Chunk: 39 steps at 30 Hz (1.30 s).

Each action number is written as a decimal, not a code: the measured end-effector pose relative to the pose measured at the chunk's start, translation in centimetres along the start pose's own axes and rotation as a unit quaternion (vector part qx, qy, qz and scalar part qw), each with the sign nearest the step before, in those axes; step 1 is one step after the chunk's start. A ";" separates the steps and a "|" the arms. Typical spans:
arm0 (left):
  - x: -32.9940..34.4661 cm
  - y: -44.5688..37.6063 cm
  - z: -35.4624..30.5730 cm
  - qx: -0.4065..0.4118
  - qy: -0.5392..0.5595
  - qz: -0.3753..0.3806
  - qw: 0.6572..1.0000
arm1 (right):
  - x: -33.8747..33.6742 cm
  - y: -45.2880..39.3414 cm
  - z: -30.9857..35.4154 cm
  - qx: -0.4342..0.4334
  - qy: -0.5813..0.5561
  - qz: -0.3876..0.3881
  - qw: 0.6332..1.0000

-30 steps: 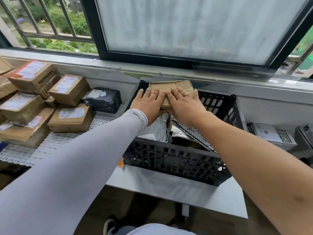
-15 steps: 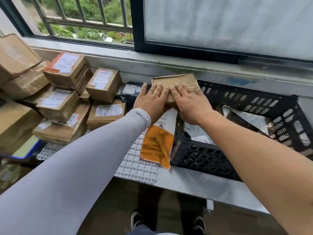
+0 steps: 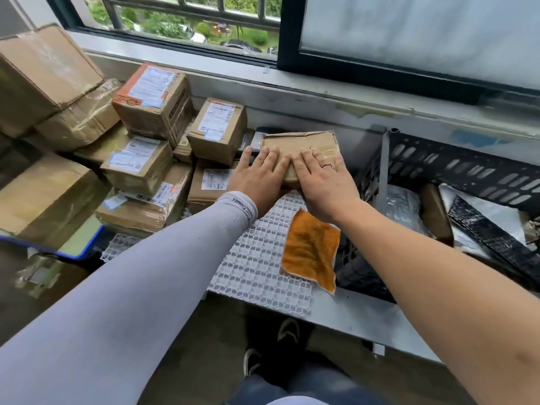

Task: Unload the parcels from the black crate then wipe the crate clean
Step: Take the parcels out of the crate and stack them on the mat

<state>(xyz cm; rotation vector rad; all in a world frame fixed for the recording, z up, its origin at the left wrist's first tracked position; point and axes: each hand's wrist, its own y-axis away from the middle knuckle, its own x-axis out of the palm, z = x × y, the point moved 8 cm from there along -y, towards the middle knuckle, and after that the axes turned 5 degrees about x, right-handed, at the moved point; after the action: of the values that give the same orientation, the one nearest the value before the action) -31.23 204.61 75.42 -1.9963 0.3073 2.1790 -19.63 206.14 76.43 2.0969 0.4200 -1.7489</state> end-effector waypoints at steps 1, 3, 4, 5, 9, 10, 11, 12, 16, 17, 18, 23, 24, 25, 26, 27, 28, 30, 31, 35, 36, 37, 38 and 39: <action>0.3 0.2 0.7 -0.005 -0.002 0.005 1.000 | 0.2 -0.6 0.6 -0.006 -0.003 -0.001 1.000; 0.8 0.5 1.9 -0.018 -0.003 0.018 1.000 | 0.6 -1.6 1.8 -0.020 -0.012 -0.001 1.000; 1.0 0.5 2.5 -0.024 -0.004 0.025 0.999 | 0.8 -2.2 2.3 -0.026 -0.016 -0.002 1.000; 1.3 0.4 3.0 -0.030 -0.006 0.033 0.999 | 1.0 -2.7 2.7 -0.030 -0.019 -0.004 0.999; 2.2 0.1 5.0 -0.047 -0.017 0.057 0.997 | 1.8 -4.7 4.1 -0.040 -0.037 0.000 0.999; 2.5 0.1 5.3 -0.050 -0.017 0.059 0.997 | 2.2 -5.2 4.4 -0.042 -0.043 0.001 0.998; 2.9 0.1 5.6 -0.052 -0.017 0.062 0.997 | 2.6 -5.6 4.8 -0.045 -0.047 0.005 0.998; 3.4 0.2 5.8 -0.053 -0.018 0.068 0.996 | 3.1 -5.9 5.2 -0.048 -0.051 0.010 0.998; 6.1 1.1 6.6 -0.054 -0.030 0.082 0.995 | 5.4 -6.2 6.9 -0.058 -0.059 0.029 0.996; 6.7 1.3 6.8 -0.052 -0.029 0.085 0.995 | 5.9 -6.0 7.3 -0.058 -0.061 0.031 0.996; 7.4 1.5 6.9 -0.047 -0.024 0.091 0.994 | 6.5 -5.9 7.7 -0.053 -0.067 0.038 0.996; 10.6 2.5 8.1 -0.013 -0.026 0.111 0.993 | 8.7 -5.6 10.3 -0.018 -0.080 0.069 0.994; 11.0 2.6 8.5 -0.004 -0.022 0.109 0.994 | 9.0 -5.7 10.7 -0.009 -0.081 0.069 0.994; 11.4 2.8 8.9 0.004 -0.017 0.107 0.994 | 9.2 -5.7 11.2 0.003 -0.082 0.068 0.994; 11.8 2.9 9.3 0.011 -0.013 0.105 0.994 | 9.4 -5.8 11.7 0.015 -0.081 0.069 0.994; 12.1 3.0 9.9 0.017 -0.008 0.104 0.994 | 9.6 -5.8 12.2 0.026 -0.081 0.073 0.994; 12.5 3.2 10.4 0.023 -0.003 0.105 0.994 | 9.8 -5.9 12.9 0.035 -0.080 0.079 0.993; 13.4 3.6 11.5 0.039 0.011 0.111 0.993 | 10.1 -6.0 14.2 0.048 -0.076 0.087 0.992; 13.8 3.8 12.0 0.048 0.018 0.115 0.992 | 10.3 -6.1 14.8 0.056 -0.075 0.089 0.992; 14.8 4.5 13.7 0.072 0.040 0.114 0.990 | 11.0 -6.2 16.7 0.093 -0.078 0.097 0.988; 15.0 4.6 13.9 0.075 0.039 0.115 0.990 | 11.2 -6.2 17.0 0.099 -0.077 0.099 0.987; 15.1 4.8 14.1 0.079 0.037 0.119 0.989 | 11.3 -6.2 17.3 0.104 -0.079 0.102 0.986; 15.3 4.9 14.2 0.082 0.035 0.121 0.989 | 11.4 -6.1 17.5 0.108 -0.081 0.104 0.985; 15.4 5.0 14.3 0.082 0.033 0.121 0.989 | 11.5 -6.0 17.5 0.113 -0.082 0.103 0.985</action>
<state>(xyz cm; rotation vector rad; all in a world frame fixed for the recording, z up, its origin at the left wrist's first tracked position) -47.61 203.34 61.43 -2.0326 0.7509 2.1425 -35.50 203.13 61.81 2.0371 -0.0440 -1.8967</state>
